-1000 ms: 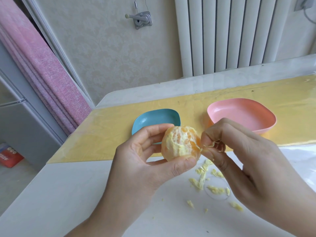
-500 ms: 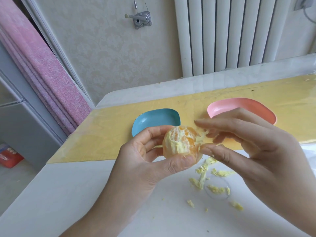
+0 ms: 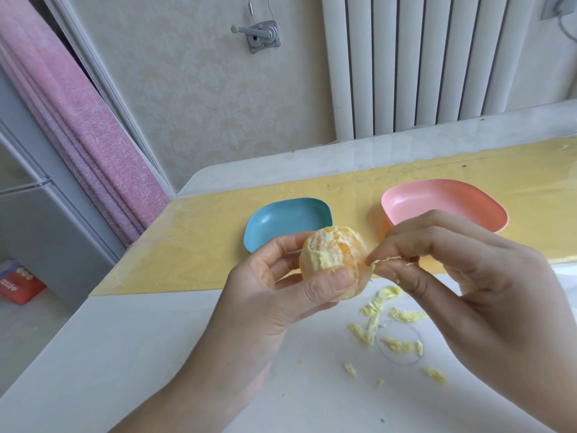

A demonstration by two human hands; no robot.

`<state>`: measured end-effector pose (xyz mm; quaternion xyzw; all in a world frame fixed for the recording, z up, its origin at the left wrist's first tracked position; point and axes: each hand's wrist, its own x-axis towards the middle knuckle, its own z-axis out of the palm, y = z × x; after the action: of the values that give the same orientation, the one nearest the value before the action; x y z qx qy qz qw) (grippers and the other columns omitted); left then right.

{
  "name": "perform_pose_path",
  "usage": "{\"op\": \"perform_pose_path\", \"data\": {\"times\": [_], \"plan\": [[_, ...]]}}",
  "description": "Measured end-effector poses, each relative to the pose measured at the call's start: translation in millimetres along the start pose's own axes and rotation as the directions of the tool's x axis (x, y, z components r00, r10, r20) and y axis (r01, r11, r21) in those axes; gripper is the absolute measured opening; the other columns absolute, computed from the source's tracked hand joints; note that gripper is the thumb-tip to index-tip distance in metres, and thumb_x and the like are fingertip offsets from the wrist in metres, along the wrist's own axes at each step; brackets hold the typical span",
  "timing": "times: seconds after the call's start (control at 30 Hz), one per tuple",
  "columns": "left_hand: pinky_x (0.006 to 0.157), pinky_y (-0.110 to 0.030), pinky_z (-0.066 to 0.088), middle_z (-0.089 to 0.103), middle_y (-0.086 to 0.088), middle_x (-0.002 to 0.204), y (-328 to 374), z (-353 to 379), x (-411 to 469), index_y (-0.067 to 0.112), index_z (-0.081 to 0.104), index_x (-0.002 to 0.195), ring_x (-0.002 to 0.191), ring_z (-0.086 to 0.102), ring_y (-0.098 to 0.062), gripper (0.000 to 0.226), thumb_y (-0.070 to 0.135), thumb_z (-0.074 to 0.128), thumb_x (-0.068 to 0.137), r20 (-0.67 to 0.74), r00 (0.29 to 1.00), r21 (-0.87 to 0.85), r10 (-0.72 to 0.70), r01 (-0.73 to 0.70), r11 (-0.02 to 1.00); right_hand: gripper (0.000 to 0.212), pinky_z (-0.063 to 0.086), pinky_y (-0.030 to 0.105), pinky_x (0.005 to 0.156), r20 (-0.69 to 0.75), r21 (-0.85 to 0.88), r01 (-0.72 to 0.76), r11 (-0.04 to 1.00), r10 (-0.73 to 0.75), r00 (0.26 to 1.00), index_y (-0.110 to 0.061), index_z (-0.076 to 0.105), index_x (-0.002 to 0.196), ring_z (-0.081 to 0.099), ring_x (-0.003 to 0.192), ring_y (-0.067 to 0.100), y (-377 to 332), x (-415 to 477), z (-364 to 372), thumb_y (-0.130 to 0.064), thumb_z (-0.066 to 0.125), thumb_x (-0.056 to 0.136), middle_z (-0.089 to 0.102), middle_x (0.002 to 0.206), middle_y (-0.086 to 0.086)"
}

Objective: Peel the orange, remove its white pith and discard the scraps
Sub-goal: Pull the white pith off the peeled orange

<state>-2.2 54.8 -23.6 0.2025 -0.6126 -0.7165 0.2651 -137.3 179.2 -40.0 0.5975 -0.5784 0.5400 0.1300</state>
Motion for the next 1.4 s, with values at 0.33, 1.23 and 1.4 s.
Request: {"op": "perform_pose_path", "data": {"times": [0.33, 1.23, 1.4], "plan": [[0.071, -0.024, 0.056, 0.071, -0.014, 0.108, -1, -7, 5, 0.007, 0.072, 0.104, 0.093, 0.070, -0.021, 0.068, 0.033, 0.093, 0.045, 0.060, 0.995, -0.202, -0.074, 0.085, 0.976, 0.012, 0.038, 0.002, 0.070, 0.070, -0.020, 0.035, 0.999, -0.034, 0.997, -0.024, 0.068, 0.086, 0.058, 0.079, -0.005, 5, -2, 2, -0.026, 0.057, 0.088, 0.061, 0.084, -0.016], [0.074, -0.029, 0.058, 0.068, -0.016, 0.115, -24, -11, 23, 0.007, 0.076, 0.095, 0.116, 0.059, -0.031, 0.034, 0.019, 0.085, 0.064, 0.135, 0.970, -0.410, -0.204, 0.242, 0.879, 0.022, 0.058, 0.040, 0.076, 0.557, -0.350, 0.379, 0.857, -0.135, 0.820, -0.022, 0.078, 0.076, 0.066, 0.068, 0.023, 28, 8, -13, -0.006, 0.067, 0.066, 0.071, 0.077, -0.004], [0.076, -0.028, 0.057, 0.068, -0.013, 0.114, -32, -15, 26, 0.008, 0.076, 0.098, 0.112, 0.062, -0.029, 0.049, 0.026, 0.088, 0.054, 0.169, 0.973, -0.385, -0.154, 0.209, 0.899, 0.013, 0.051, 0.037, 0.055, 0.641, -0.383, 0.391, 0.837, -0.064, 0.765, -0.019, 0.069, 0.064, 0.055, 0.058, 0.025, 24, 12, -12, -0.013, 0.080, 0.067, 0.058, 0.058, -0.004]]}}
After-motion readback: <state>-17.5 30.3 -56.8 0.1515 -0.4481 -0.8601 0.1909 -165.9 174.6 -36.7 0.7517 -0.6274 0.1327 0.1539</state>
